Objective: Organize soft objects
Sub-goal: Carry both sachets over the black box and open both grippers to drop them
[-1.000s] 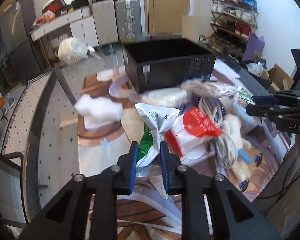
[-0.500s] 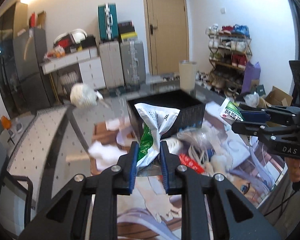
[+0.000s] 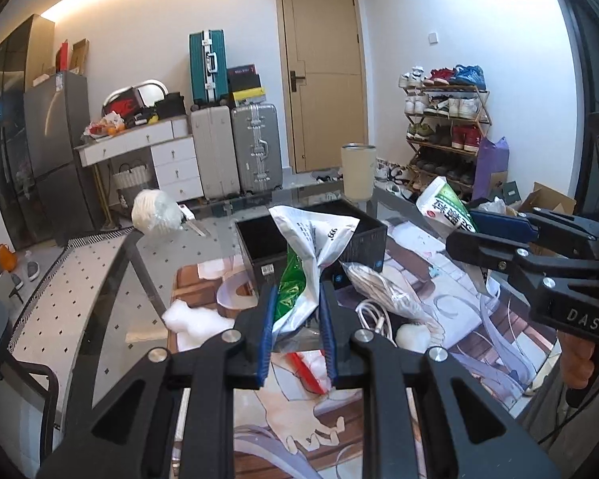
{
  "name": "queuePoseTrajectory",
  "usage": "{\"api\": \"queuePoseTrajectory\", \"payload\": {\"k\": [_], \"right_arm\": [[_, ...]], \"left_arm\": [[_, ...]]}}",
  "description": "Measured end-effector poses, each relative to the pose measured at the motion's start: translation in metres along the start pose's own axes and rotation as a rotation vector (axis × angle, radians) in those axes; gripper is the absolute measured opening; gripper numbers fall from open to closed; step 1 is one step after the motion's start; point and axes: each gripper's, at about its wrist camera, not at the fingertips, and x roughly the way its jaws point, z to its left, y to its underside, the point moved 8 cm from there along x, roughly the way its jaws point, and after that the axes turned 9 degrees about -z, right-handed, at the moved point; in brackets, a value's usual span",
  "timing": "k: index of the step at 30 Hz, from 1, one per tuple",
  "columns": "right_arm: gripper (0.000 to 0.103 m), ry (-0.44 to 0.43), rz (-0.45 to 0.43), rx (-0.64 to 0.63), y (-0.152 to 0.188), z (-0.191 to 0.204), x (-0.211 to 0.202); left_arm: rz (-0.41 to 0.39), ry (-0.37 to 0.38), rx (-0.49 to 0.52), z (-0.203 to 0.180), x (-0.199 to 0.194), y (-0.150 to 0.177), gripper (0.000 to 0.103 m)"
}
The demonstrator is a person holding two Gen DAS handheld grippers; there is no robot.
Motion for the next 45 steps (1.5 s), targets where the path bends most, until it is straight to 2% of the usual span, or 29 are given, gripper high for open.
{"api": "queuePoseTrajectory", "payload": {"k": [4,10,17,23,28,33,38,42,45], "right_arm": [[0.036,0.010,-0.020,-0.007,-0.008,-0.002,0.002],[0.036,0.037,-0.088,-0.014,-0.046,-0.012,0.020],[0.036,0.061,-0.097,-0.004,-0.078,-0.024,0.067],[0.036,0.082,-0.081,0.028,-0.100,-0.044,0.119],[0.035,0.088,-0.011,0.053,-0.095,-0.056,0.157],[0.036,0.078,0.130,0.081,-0.074,-0.067,0.197],[0.036,0.064,0.235,0.131,-0.040,-0.077,0.219],[0.036,0.071,0.310,0.179,-0.018,-0.089,0.229],[0.037,0.061,0.350,0.194,-0.005,-0.094,0.232]], "left_arm": [[-0.032,0.001,0.006,0.000,0.004,-0.015,0.019],[-0.105,-0.013,-0.039,0.014,0.020,-0.052,0.019],[-0.152,-0.025,-0.056,0.024,0.062,-0.089,0.019],[-0.165,-0.014,-0.075,0.027,0.097,-0.102,0.019],[-0.090,-0.028,-0.129,0.038,0.130,-0.091,0.019],[0.108,-0.018,-0.188,0.040,0.171,-0.057,0.019],[0.239,0.014,-0.200,0.031,0.193,-0.029,0.019],[0.305,0.019,-0.194,0.025,0.201,-0.014,0.020],[0.308,0.010,-0.193,0.023,0.200,-0.011,0.026]]}}
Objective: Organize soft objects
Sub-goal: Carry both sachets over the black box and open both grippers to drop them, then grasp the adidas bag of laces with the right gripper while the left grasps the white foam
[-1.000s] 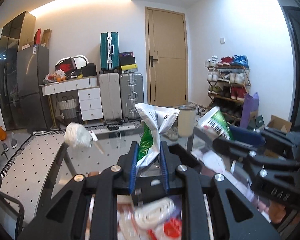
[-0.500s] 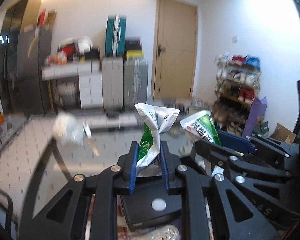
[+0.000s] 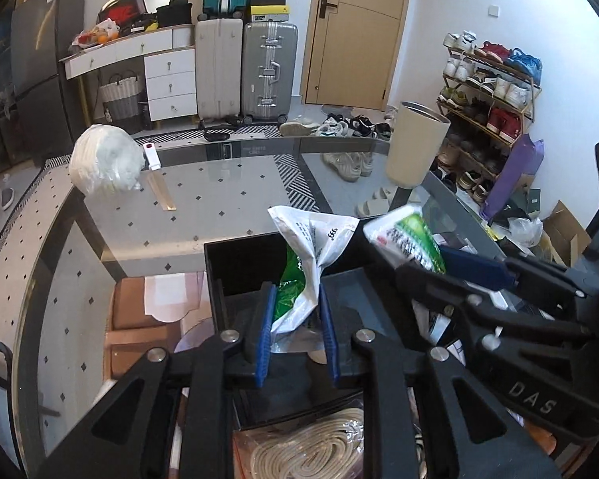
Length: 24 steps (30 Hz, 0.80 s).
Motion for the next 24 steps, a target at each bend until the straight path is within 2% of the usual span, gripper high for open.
{"api": "queuePoseTrajectory", "payload": {"k": [4,6,10,11,13,15,17,21,24], "right_arm": [[0.056,0.020,-0.003,0.028,0.006,-0.009,-0.005],[0.057,-0.003,-0.013,0.061,0.004,-0.012,-0.012],[0.057,-0.002,-0.006,0.057,0.008,-0.013,-0.027],[0.057,-0.005,0.007,0.058,0.011,-0.011,-0.033],[0.057,-0.007,0.039,0.054,0.020,-0.010,-0.042],[0.057,-0.024,0.077,0.045,0.034,-0.007,-0.055],[0.057,-0.047,0.102,0.032,0.048,-0.002,-0.065],[0.057,-0.082,0.149,-0.001,0.077,0.011,-0.076],[0.057,-0.067,0.176,-0.025,0.090,0.012,-0.075]], "left_arm": [[-0.005,0.000,-0.010,0.004,-0.007,-0.002,0.043],[-0.019,0.013,-0.018,0.005,-0.015,-0.006,0.049],[-0.033,0.012,-0.010,0.012,-0.036,-0.014,0.050],[-0.034,0.022,-0.005,0.015,-0.045,-0.015,0.053],[-0.016,0.040,0.018,0.021,-0.059,-0.010,0.065],[-0.021,-0.005,0.024,0.039,-0.071,-0.003,0.069],[0.012,-0.067,-0.010,0.066,-0.076,0.013,0.069],[0.103,-0.096,-0.051,0.095,-0.072,0.047,0.069],[0.159,-0.130,-0.055,0.105,-0.063,0.066,0.069]]}}
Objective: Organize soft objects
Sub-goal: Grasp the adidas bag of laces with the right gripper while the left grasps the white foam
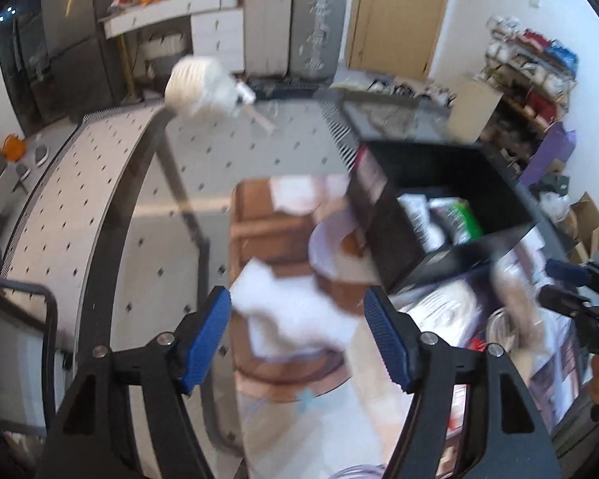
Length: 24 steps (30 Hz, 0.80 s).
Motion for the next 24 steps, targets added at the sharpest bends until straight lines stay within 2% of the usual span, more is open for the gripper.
{"api": "queuePoseTrajectory", "payload": {"k": [3,7,12,14,15,16,20,24], "right_arm": [[0.057,0.018,0.021,0.012,0.006,-0.005,0.004],[0.057,0.027,0.044,0.010,0.010,-0.005,0.009],[0.061,0.026,0.072,0.009,0.013,-0.003,0.024],[0.062,0.037,0.091,0.018,0.017,-0.006,0.031],[0.062,0.036,0.096,0.019,0.019,-0.007,0.032],[0.062,0.029,0.100,0.021,0.020,-0.007,0.033],[0.040,0.001,0.134,0.026,0.028,-0.008,0.033],[0.035,-0.004,0.136,0.027,0.033,-0.009,0.025]], "left_arm": [[0.034,-0.031,-0.019,0.005,0.015,0.005,0.069],[0.092,-0.031,-0.035,0.000,0.035,0.009,0.070],[0.100,-0.064,-0.008,-0.006,0.051,0.008,0.071],[0.115,-0.064,0.010,-0.010,0.056,0.010,0.054],[0.140,-0.027,0.019,-0.016,0.057,0.016,0.052],[0.133,-0.023,0.039,-0.019,0.055,0.016,0.039],[0.154,0.019,0.110,-0.033,0.037,0.036,0.036],[0.138,0.066,0.172,-0.051,0.013,0.055,0.036]]}}
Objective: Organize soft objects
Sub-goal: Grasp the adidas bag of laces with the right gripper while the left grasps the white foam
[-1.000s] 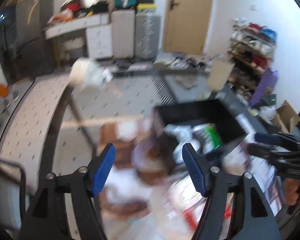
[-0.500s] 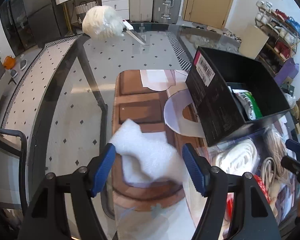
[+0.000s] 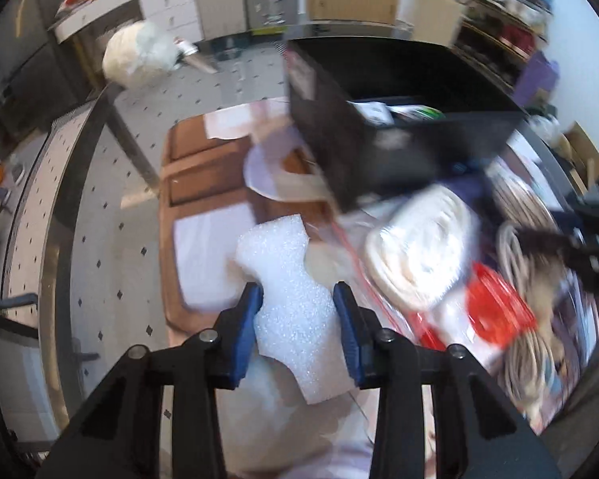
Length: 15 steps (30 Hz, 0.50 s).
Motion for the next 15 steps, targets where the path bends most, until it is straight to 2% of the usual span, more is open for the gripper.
{"api": "queuePoseTrajectory", "payload": {"k": [6,11,13,15], "right_arm": [[0.034,-0.011,-0.009,-0.029,0.015,0.007,-0.017],[0.034,0.002,-0.023,-0.067,0.025,0.017,-0.024],[0.038,0.012,-0.023,-0.067,0.026,0.018,-0.020],[0.045,0.019,-0.022,-0.073,0.026,0.017,-0.018]], "left_arm": [[-0.034,0.063,0.075,-0.033,-0.022,0.012,0.037],[-0.020,0.069,0.113,-0.051,-0.022,0.018,0.038],[-0.018,0.048,0.118,-0.054,-0.018,0.019,0.044],[-0.024,0.035,0.119,-0.055,-0.017,0.018,0.056]]}}
